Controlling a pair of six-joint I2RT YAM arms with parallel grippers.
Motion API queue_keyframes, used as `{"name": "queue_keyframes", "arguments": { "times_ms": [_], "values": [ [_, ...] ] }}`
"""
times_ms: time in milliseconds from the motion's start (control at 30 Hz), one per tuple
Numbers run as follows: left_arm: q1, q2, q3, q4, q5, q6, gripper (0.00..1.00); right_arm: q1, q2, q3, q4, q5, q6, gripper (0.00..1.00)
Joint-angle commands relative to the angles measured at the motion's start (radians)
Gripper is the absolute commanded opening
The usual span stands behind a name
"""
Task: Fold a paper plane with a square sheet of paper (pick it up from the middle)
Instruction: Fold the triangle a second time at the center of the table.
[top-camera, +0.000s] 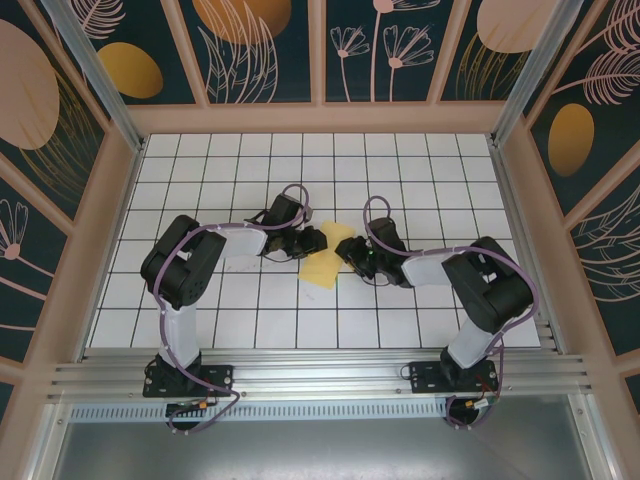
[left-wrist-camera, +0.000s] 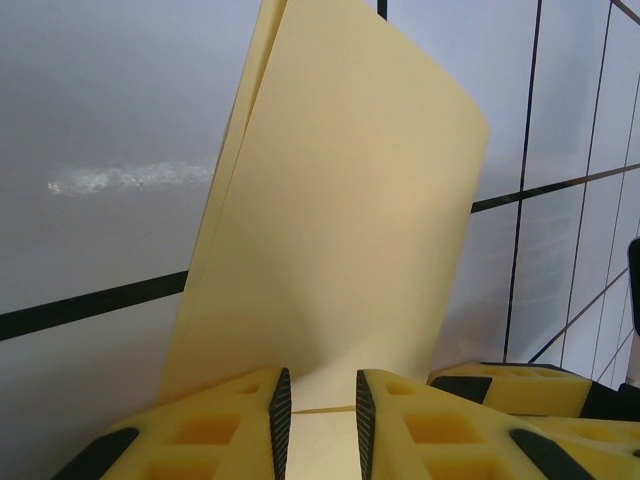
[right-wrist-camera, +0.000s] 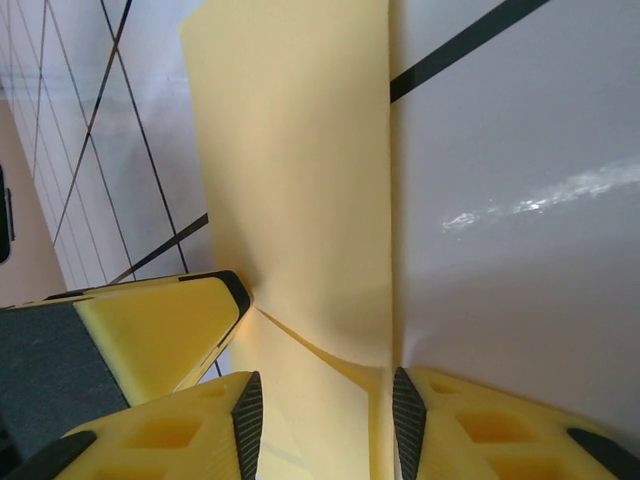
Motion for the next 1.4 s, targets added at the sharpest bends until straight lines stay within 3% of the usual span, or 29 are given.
{"name": "queue_keyframes", "arguments": {
  "times_ms": [0,367,600,1367],
  "values": [
    [0.004,-0.01,0.0,-0.019,-0.01,-0.003,0.28,0.021,0.055,0.032,-0.014,-0.018,0.004,0.4],
    [0.004,-0.016,-0.006,-0.022,-0.015,-0.002,0.28,0.028,0.024,0.017,0.008,-0.021,0.031,0.4],
    [0.004,-0.052,0.005,-0.052,-0.06,0.012,0.29,0.029,-0.028,0.011,-0.106,0.059,0.03,0.45],
    [0.004,0.004,0.016,-0.065,-0.06,0.045,0.3,0.032,0.033,0.027,-0.013,-0.033,0.048,0.48]
  ]
}}
